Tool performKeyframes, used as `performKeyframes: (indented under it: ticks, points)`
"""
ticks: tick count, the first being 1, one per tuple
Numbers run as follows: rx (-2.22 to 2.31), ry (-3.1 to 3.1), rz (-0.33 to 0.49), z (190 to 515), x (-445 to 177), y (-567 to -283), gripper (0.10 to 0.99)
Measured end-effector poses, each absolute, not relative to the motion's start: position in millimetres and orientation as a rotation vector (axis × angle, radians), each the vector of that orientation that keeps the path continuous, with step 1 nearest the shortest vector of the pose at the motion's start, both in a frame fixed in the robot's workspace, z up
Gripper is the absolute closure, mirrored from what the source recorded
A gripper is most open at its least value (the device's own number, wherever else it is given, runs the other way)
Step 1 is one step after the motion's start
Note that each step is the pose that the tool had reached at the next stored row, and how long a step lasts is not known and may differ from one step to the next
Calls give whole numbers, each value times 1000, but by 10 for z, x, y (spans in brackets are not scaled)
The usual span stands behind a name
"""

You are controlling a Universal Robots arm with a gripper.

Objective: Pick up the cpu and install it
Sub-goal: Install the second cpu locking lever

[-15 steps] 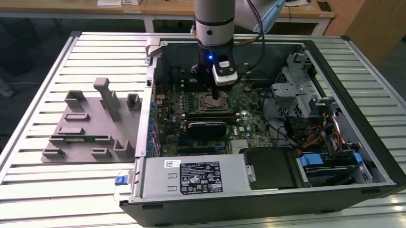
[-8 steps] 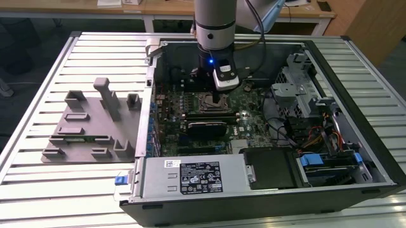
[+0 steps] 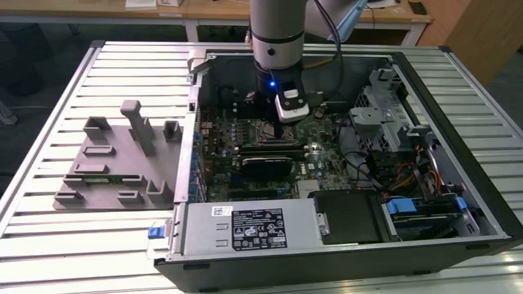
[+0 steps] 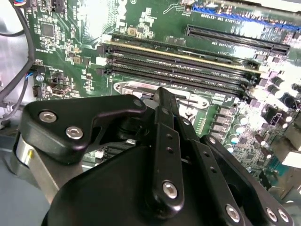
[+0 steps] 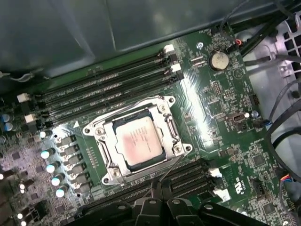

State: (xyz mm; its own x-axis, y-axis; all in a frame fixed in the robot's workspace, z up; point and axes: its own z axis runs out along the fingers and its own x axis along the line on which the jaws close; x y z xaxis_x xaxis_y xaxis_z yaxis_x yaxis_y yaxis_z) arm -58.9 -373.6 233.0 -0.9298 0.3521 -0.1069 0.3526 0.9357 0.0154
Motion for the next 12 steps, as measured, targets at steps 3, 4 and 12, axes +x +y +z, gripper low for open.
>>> performKeyframes:
  ticks: [3,4,12]
  points:
    - [512,2992,-5,2314,-595,-3743,980]
    - [497,2995,-4,2311,-596,-3744,980]
    - [384,3011,-6,2302,-614,-3744,980]
